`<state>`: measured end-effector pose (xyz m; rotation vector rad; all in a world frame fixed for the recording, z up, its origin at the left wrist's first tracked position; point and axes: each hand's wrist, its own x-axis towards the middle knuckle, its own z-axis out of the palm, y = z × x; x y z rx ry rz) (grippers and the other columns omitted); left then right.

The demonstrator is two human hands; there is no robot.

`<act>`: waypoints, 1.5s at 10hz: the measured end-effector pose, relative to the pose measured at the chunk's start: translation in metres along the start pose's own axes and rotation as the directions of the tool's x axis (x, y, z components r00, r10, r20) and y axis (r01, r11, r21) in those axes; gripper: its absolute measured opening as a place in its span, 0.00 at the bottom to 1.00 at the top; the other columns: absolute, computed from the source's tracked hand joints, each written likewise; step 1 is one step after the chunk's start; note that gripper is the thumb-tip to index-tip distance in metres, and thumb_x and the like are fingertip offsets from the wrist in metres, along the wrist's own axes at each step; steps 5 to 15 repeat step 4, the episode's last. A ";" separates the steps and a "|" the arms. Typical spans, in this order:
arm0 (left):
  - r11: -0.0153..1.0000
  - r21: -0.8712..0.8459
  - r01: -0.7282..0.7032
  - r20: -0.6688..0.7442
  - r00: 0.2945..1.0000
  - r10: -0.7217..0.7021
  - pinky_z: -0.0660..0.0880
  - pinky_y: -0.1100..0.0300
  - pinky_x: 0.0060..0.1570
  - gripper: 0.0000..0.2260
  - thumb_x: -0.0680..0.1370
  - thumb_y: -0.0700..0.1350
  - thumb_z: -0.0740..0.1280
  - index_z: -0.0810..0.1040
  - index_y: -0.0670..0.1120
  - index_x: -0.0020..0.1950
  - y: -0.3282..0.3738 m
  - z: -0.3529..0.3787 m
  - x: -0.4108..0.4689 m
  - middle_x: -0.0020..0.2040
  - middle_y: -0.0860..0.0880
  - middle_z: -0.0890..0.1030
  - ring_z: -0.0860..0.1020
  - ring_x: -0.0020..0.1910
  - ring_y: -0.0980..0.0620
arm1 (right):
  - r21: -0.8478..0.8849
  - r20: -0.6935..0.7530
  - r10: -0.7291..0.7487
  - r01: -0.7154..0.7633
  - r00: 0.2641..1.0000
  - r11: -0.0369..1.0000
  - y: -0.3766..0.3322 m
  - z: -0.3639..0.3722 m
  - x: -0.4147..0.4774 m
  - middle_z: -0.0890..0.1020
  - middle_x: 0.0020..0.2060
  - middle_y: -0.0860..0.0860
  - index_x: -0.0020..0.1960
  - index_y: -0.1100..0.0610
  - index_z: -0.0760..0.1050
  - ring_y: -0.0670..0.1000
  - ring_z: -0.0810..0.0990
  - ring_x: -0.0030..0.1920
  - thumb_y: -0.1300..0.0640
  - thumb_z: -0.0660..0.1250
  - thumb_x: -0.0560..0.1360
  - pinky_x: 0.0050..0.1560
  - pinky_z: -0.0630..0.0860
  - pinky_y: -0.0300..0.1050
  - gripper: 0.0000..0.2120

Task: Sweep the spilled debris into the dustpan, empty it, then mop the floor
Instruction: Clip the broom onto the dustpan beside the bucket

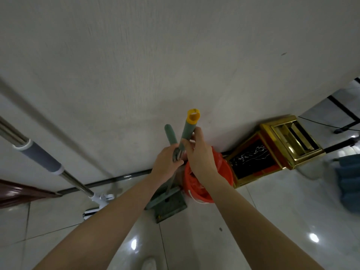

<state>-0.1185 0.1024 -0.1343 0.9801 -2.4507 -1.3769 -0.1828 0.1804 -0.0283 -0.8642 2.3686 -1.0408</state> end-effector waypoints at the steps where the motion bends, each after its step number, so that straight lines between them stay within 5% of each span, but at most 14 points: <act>1: 1.000 0.005 0.007 -0.010 1.000 -0.007 0.70 0.62 0.60 0.21 0.75 0.46 0.72 0.71 0.48 0.65 0.000 -0.005 -0.008 0.59 0.50 0.79 0.76 0.57 0.53 | 0.019 0.009 -0.012 0.012 1.000 1.000 0.001 -0.002 -0.003 0.79 0.61 0.53 0.66 0.55 0.65 0.51 0.81 0.52 0.56 0.61 0.81 0.45 0.77 0.40 0.14; 3: 0.995 -0.081 0.050 0.002 0.999 -0.050 0.67 0.65 0.55 0.22 0.75 0.41 0.71 0.71 0.48 0.67 0.011 -0.026 -0.029 0.62 0.49 0.77 0.75 0.58 0.54 | 0.044 0.030 0.011 -0.012 1.000 0.999 0.003 -0.014 -0.018 0.78 0.63 0.51 0.71 0.52 0.64 0.46 0.78 0.52 0.56 0.60 0.81 0.36 0.70 0.26 0.18; 4: 0.993 -0.103 0.054 0.001 0.999 -0.054 0.70 0.64 0.54 0.19 0.75 0.41 0.71 0.72 0.48 0.65 0.017 -0.035 -0.039 0.54 0.49 0.79 0.75 0.54 0.54 | 0.037 0.024 0.008 -0.009 1.000 0.999 0.006 -0.021 -0.033 0.78 0.61 0.49 0.70 0.50 0.65 0.44 0.77 0.52 0.54 0.60 0.81 0.43 0.71 0.29 0.18; 15: 0.993 -0.103 0.054 0.001 0.999 -0.054 0.70 0.64 0.54 0.19 0.75 0.41 0.71 0.72 0.48 0.65 0.017 -0.035 -0.039 0.54 0.49 0.79 0.75 0.54 0.54 | 0.037 0.024 0.008 -0.009 1.000 0.999 0.006 -0.021 -0.033 0.78 0.61 0.49 0.70 0.50 0.65 0.44 0.77 0.52 0.54 0.60 0.81 0.43 0.71 0.29 0.18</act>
